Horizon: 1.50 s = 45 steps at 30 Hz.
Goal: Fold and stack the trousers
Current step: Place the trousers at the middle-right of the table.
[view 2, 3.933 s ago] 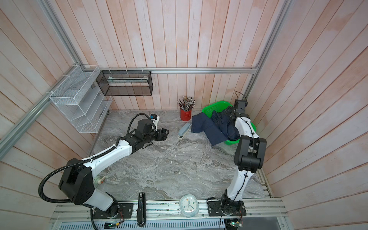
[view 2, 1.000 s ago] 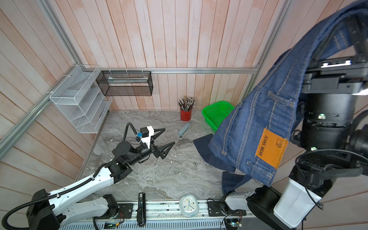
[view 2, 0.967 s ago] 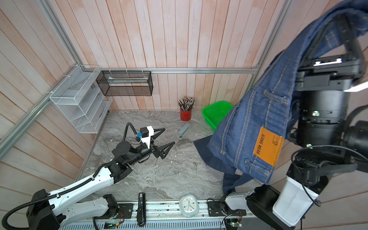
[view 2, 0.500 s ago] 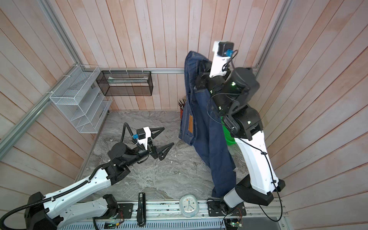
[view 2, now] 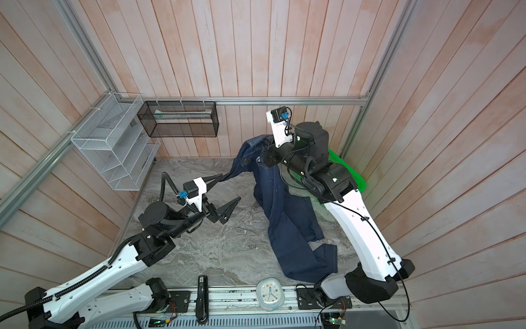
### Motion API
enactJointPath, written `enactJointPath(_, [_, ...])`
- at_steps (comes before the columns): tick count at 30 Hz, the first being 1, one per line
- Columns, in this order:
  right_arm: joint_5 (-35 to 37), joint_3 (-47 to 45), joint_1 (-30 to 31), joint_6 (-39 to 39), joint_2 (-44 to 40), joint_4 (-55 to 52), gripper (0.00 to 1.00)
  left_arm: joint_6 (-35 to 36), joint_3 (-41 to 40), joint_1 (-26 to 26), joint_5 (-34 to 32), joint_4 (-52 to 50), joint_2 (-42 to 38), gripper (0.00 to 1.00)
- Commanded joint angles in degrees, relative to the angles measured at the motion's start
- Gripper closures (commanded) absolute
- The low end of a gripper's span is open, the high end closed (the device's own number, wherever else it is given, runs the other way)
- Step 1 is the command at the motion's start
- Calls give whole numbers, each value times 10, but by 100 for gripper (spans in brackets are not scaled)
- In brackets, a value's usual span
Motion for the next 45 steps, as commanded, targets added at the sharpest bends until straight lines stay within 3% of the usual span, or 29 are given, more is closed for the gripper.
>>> enactJointPath(1, [-94,-4,3,-13,-38,28,100,75,39,-2,-22,-38,11,0])
enactJointPath(6, [-142,-7,3,-16,-49,17,100,120,93,-1,9,-62,44,0])
enactJointPath(13, [-110,-55,3,-10,-66,45,100,81,108,-1,67,-46,72,0])
enactJointPath(15, [-66,-71,3,3,-73,74,100,66,87,-1,57,-35,67,0])
enactJointPath(20, [139,-116,-6,43,-104,156,100,26,24,-1,32,-31,45,0])
enactJointPath(24, [183,-173,-79,98,-121,156,100,15,-16,-1,-3,-34,18,0])
enactJointPath(29, [189,-368,-218,233,-164,149,100,27,-26,0,-38,-49,2,0])
enactJointPath(32, [217,-493,-272,316,-201,134,100,35,-25,4,-49,-50,2,0])
enactJointPath(36, [243,-593,-320,365,-237,97,98,42,-27,11,-54,-43,4,0])
enactJointPath(39, [261,-599,-336,357,-241,53,45,41,-28,22,-48,-39,9,0])
enactJointPath(41, [273,-574,-334,346,-237,18,18,37,-29,31,-40,-36,12,0])
enactJointPath(43, [289,-548,-320,342,-236,-12,2,31,-31,38,-35,-33,15,0])
enactJointPath(45, [318,-515,-294,342,-233,-50,2,29,-34,45,-33,-29,14,0])
